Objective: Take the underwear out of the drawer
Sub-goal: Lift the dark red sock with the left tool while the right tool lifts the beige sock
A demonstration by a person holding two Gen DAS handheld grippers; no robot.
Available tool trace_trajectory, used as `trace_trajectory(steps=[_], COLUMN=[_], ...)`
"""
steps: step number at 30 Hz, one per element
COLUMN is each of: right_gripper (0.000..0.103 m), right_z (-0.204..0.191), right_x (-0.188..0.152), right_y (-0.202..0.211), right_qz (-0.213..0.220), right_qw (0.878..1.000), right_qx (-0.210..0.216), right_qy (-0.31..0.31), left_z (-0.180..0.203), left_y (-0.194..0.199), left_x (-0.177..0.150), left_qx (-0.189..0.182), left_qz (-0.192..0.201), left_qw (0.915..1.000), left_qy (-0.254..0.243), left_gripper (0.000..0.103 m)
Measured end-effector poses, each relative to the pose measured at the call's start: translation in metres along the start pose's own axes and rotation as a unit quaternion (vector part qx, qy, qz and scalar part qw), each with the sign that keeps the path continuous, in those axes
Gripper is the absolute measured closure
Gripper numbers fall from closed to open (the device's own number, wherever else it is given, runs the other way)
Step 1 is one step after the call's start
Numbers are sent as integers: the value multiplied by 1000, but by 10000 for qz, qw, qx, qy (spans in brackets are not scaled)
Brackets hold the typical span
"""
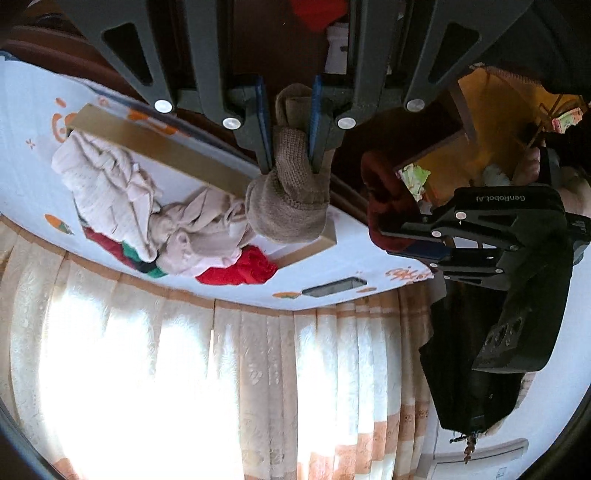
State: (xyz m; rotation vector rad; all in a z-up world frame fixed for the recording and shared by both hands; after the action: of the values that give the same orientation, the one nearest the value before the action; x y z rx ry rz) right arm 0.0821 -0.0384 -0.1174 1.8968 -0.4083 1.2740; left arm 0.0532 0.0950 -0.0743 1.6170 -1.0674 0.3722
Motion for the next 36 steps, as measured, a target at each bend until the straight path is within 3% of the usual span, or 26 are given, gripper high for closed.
trace_trajectory(steps=[15, 36], right_gripper=[83, 83], right_z=[0, 6], right_x=[36, 57], right_y=[15, 37], right_qz=[539, 1172], right_qw=[9985, 9931], right_qx=[-37, -15], right_qy=[15, -82], left_z=[-13, -14], left_y=[19, 38], left_x=[40, 71], left_qx=[354, 488], left_qz=[645, 1315], left_qw=[9973, 9896], left_qy=[59, 326], left_gripper=[80, 80])
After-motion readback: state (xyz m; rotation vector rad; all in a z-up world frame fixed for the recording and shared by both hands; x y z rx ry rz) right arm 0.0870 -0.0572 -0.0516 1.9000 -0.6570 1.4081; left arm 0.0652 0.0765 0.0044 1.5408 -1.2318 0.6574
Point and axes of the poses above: each gripper's, at about its wrist camera, not at the fingertips, and y roughly against the way its jaws point, z to its right, x to its top, the point moved 8 cm from there along -y, roughly the way its jaws point, and after that the axes turned 14 degrees about -y, right-handed, at the moved point
